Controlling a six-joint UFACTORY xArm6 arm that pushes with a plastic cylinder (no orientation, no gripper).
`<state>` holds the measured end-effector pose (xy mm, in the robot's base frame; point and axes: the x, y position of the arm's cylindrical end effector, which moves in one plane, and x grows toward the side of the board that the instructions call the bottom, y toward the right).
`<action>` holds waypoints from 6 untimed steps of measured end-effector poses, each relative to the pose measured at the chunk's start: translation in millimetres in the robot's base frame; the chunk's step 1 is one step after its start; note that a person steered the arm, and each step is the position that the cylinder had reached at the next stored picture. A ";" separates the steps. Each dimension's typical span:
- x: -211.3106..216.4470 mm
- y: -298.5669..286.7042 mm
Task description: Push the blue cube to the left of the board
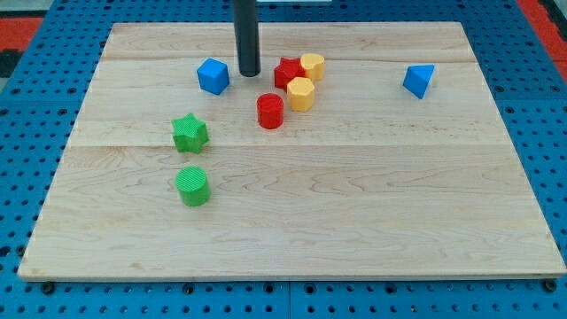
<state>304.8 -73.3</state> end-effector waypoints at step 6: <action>143.1 -1.8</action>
